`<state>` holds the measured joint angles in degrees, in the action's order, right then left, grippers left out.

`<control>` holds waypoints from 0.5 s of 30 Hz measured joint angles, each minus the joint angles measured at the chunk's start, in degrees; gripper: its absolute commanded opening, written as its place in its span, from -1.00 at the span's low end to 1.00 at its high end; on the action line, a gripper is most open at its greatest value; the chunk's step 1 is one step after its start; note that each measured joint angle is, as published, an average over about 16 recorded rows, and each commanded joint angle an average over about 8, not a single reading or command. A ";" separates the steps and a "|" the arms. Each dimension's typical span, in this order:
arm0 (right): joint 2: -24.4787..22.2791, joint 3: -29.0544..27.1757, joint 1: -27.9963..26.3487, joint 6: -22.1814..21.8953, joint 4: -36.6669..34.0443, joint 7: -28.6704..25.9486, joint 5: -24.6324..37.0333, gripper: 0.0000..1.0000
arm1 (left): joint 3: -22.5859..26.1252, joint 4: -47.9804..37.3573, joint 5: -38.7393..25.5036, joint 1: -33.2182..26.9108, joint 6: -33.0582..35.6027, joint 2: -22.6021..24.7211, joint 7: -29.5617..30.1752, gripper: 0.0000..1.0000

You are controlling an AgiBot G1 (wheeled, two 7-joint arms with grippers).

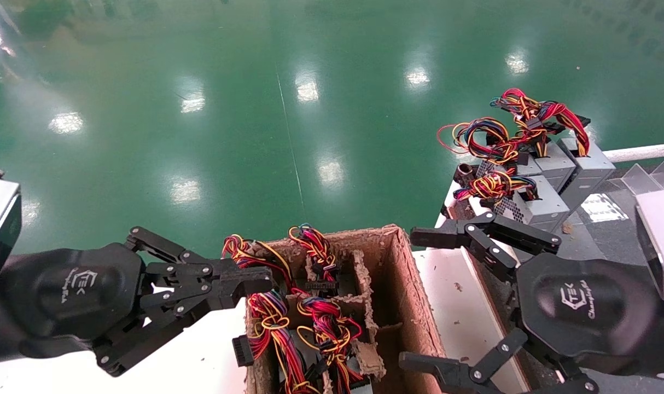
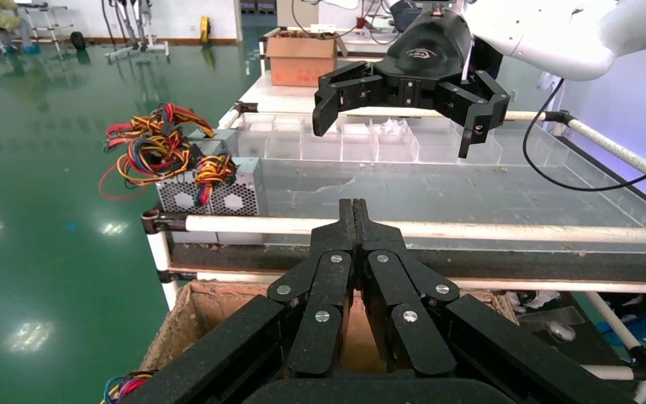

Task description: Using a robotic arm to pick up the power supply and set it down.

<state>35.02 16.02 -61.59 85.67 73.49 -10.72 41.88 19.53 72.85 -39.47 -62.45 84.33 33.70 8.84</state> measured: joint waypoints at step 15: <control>0.21 1.20 -0.44 -1.06 -0.14 -1.36 2.30 1.00 | 0.00 -0.01 0.00 0.00 0.00 0.00 0.00 1.00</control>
<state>35.22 17.22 -62.03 84.62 73.36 -12.08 44.18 19.54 72.84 -39.47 -62.45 84.34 33.71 8.84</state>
